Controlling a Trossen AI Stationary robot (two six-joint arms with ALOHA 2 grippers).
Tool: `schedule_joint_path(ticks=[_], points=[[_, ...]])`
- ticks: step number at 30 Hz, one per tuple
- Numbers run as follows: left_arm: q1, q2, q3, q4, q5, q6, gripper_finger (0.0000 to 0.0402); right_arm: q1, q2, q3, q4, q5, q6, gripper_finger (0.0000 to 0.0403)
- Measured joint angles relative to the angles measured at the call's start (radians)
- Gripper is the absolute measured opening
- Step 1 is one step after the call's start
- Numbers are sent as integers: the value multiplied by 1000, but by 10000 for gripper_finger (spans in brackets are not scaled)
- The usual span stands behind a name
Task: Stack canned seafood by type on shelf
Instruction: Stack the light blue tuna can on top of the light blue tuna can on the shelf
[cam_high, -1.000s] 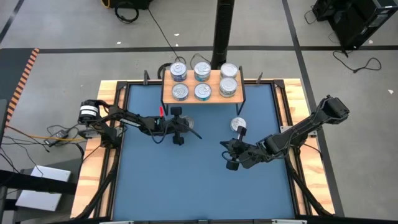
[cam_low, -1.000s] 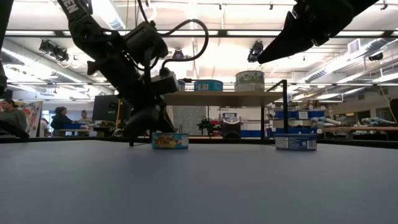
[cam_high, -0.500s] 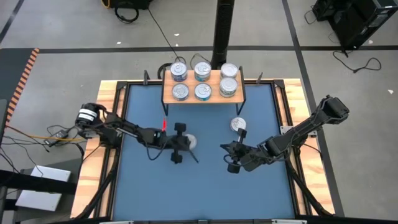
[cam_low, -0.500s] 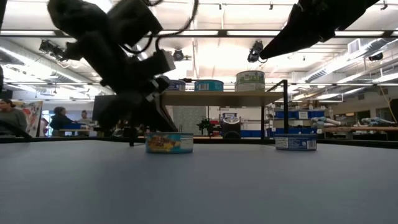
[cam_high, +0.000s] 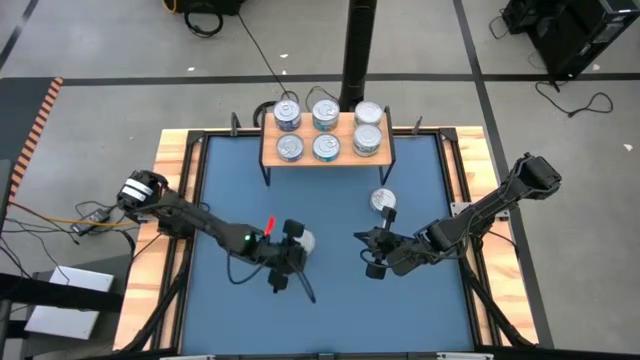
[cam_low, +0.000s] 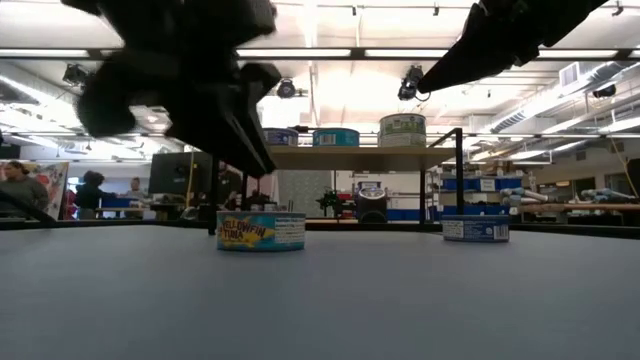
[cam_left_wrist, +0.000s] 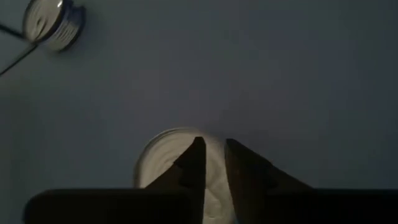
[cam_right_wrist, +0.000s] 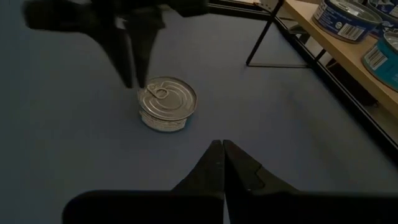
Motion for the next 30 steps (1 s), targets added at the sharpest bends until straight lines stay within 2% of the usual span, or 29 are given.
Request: schedule_joint_path(ticks=[4, 8, 15, 21, 28, 30], points=[[-49, 2, 13, -36, -14, -1, 98, 0, 0, 0, 0, 0, 0, 4], [-67, 19, 1, -68, -78, -1, 126, 1, 0, 0, -1, 0, -8, 5], [-55, 54, -5, -82, -88, -11, 129, 1, 0, 1, 17, 0, -33, 5], [-43, 97, -4, -65, -99, -7, 103, 3, 0, 1, 23, 0, -47, 5], [-39, 109, -2, -59, -104, 4, 14, 7, 0, 1, 38, 0, -53, 5], [-38, 106, 5, -69, -92, 4, 8, 7, 0, 1, 39, 0, -53, 6]])
